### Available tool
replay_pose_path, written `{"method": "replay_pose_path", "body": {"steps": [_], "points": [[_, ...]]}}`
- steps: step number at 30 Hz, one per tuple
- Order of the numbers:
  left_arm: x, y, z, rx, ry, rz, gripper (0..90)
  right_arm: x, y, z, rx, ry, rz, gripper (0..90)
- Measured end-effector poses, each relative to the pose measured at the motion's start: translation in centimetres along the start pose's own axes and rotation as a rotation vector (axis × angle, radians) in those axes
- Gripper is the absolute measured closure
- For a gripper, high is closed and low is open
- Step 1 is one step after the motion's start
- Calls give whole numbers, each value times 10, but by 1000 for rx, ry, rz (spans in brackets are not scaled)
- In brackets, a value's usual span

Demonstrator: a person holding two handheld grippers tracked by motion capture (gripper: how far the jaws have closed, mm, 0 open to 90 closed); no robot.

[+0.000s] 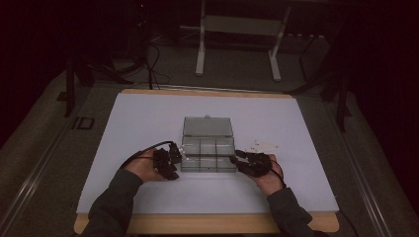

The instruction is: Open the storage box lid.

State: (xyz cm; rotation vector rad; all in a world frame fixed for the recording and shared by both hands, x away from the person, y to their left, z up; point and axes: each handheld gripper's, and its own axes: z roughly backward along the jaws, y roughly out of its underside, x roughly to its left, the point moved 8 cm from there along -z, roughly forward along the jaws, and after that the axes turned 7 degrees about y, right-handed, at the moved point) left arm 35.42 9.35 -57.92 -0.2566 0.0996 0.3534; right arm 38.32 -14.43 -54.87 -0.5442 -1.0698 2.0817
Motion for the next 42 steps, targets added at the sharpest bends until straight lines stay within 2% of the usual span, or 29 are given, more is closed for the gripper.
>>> {"method": "replay_pose_path", "body": {"steps": [13,21,29,35,42], "points": [[-2,-1,-1,24,-11,-24,719,0,0,0,0,1,1,624],[0,2,0,-25,-5,-7,821,0,0,0,-1,-1,-2,620],[2,5,0,-85,18,16,835,-1,1,0,0,0,-9,618],[3,6,1,-98,21,22,839,-1,1,-1,1,-1,-9,618],[4,6,6,-140,34,34,846,-2,1,-1,-2,0,-12,618]]}}
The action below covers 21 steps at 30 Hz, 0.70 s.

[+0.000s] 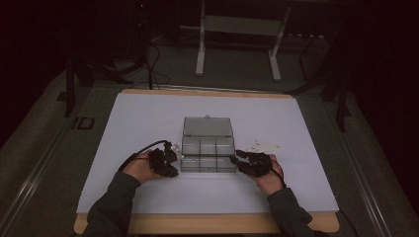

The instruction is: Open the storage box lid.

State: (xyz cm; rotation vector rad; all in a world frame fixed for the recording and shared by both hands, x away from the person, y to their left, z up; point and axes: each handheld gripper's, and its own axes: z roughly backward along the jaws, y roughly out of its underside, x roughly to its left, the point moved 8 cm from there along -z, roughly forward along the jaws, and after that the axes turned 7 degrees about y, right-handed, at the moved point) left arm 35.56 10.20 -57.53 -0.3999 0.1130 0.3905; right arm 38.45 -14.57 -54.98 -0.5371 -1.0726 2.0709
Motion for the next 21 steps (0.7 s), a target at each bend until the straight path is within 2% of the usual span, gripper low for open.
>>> {"method": "replay_pose_path", "body": {"steps": [17,21], "points": [[0,-2,18,-92,5,12,857,0,1,-1,5,0,-2,616],[0,-2,24,-125,7,33,857,0,1,-1,6,0,-2,616]]}}
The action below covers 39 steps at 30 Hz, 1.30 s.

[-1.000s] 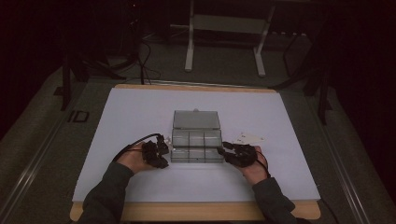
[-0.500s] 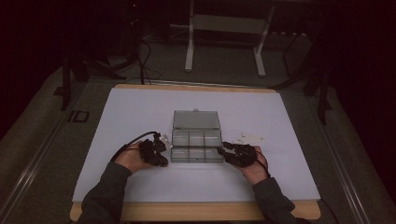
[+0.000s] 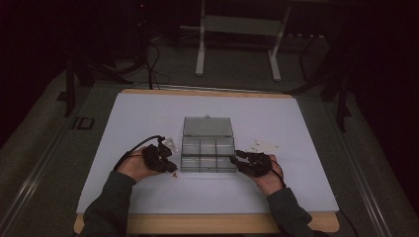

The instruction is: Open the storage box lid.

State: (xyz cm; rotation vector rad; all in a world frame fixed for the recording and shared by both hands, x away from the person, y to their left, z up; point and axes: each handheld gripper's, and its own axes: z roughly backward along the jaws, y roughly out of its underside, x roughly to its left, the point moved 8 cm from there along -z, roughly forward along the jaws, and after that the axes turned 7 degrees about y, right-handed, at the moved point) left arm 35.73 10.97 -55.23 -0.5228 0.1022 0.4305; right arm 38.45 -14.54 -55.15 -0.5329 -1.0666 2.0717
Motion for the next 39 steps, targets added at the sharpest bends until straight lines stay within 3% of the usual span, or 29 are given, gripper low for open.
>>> {"method": "replay_pose_path", "body": {"steps": [18,39], "points": [[9,-7,23,-91,-45,62,858,-1,1,0,2,-1,-1,614],[19,-13,43,-155,-107,107,858,-1,0,0,-2,1,-7,607]]}}
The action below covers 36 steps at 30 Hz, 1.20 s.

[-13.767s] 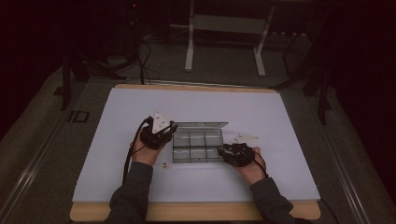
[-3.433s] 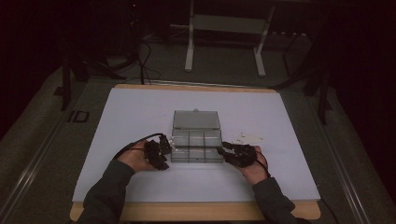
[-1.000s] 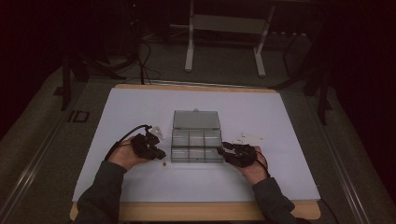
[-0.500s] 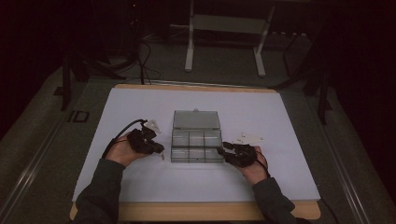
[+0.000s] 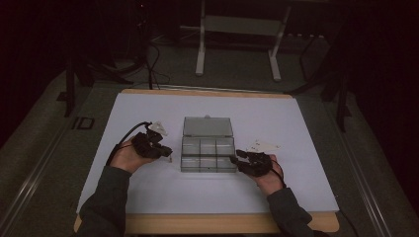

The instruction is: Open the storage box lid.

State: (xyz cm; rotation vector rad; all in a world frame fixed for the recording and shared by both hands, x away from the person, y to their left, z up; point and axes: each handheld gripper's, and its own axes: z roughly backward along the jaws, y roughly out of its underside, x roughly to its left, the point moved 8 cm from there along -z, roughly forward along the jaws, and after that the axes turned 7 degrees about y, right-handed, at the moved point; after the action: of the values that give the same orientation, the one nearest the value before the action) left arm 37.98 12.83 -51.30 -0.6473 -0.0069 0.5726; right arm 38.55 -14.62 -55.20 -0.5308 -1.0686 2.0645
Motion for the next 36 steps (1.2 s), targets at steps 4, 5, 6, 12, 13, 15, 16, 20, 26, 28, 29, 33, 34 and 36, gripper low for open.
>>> {"method": "replay_pose_path", "body": {"steps": [4,5,6,12,13,15,16,20,26,28,29,33,34,36], "points": [[2,-3,3,-13,-11,9,858,0,0,0,0,-1,1,604],[3,-3,4,-13,-15,11,858,0,0,0,1,-1,3,604],[3,-4,4,-15,-18,12,858,1,0,0,1,-1,3,604],[5,-7,10,-22,-26,16,858,1,0,-1,3,-1,4,604],[5,-8,10,-23,-26,18,858,1,1,-1,3,-2,4,604],[6,-9,12,-20,-25,16,858,1,1,-1,5,-2,5,604],[6,-9,12,-19,-26,16,858,1,1,-1,5,-2,6,603],[6,-11,13,-19,-24,17,858,1,1,-1,3,-3,9,604],[7,-16,15,-19,-23,12,858,1,1,-1,3,-2,9,604],[8,-18,16,-14,-27,11,858,1,1,-1,2,-2,9,604],[8,-19,17,-13,-30,8,858,1,1,-1,1,-2,9,604],[10,-23,21,-21,-30,6,858,0,1,-2,1,-2,6,604],[10,-23,21,-19,-31,6,858,1,1,-2,1,-2,8,604],[11,-25,22,-18,-33,4,858,1,1,-2,2,-2,8,604]]}}
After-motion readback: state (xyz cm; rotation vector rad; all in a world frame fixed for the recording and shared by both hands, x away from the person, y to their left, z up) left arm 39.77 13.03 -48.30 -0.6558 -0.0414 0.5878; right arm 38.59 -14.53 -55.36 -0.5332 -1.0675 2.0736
